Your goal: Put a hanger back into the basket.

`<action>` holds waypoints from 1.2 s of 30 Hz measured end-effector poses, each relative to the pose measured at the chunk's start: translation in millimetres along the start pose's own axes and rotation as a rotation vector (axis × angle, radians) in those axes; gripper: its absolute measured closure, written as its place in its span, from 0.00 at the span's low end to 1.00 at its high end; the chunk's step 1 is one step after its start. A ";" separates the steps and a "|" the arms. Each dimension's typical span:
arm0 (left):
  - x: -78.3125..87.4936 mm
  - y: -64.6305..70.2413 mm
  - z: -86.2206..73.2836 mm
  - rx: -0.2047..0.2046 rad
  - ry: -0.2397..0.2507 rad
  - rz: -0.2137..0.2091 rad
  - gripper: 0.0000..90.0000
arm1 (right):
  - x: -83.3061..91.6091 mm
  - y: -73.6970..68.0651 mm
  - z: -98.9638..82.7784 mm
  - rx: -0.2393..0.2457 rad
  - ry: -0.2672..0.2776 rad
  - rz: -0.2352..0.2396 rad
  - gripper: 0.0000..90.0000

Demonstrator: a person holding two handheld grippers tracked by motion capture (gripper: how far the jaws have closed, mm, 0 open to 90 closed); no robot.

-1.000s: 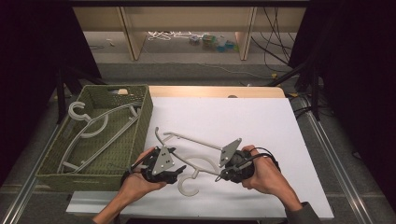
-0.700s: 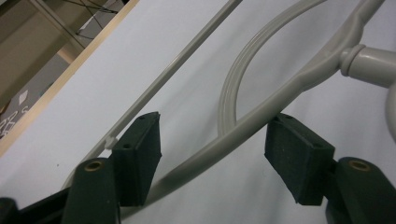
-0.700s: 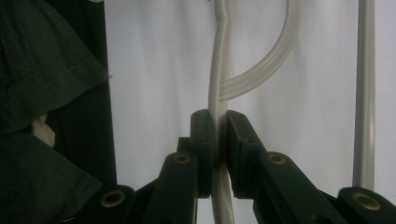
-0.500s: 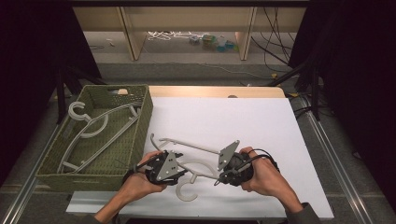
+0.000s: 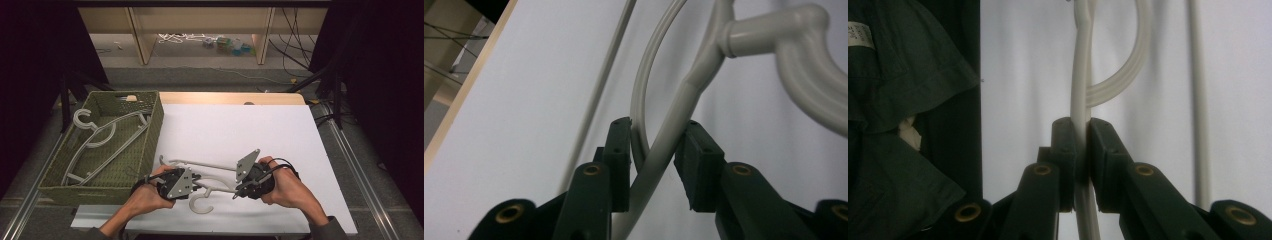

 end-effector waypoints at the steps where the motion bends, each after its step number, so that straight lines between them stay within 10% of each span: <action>1: 1.6 -0.6 0.8 -0.014 -0.006 0.006 0.80 | 1.3 1.0 -0.2 0.002 0.006 -0.004 0.91; 10: 6.5 -4.0 6.0 -0.071 0.003 0.001 0.84 | 9.0 8.6 2.3 -0.005 0.073 -0.015 0.87; 20: 7.6 -15.5 13.7 -0.024 0.009 0.032 0.89 | 22.9 30.6 14.5 -0.179 0.219 -0.144 0.47; 36: 21.9 -36.5 6.3 0.296 0.022 0.079 0.88 | 55.2 47.9 29.3 -0.342 0.456 -0.319 0.27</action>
Point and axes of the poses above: each handheld gripper's, and its own axes: x roughly backward along the jaws, z roughly out of its top, y roughly to its right, the point moved 9 cm from there along -x, roughly forward along the jaws, and after that the axes turned 6 degrees about -x, right-handed, at the moved point
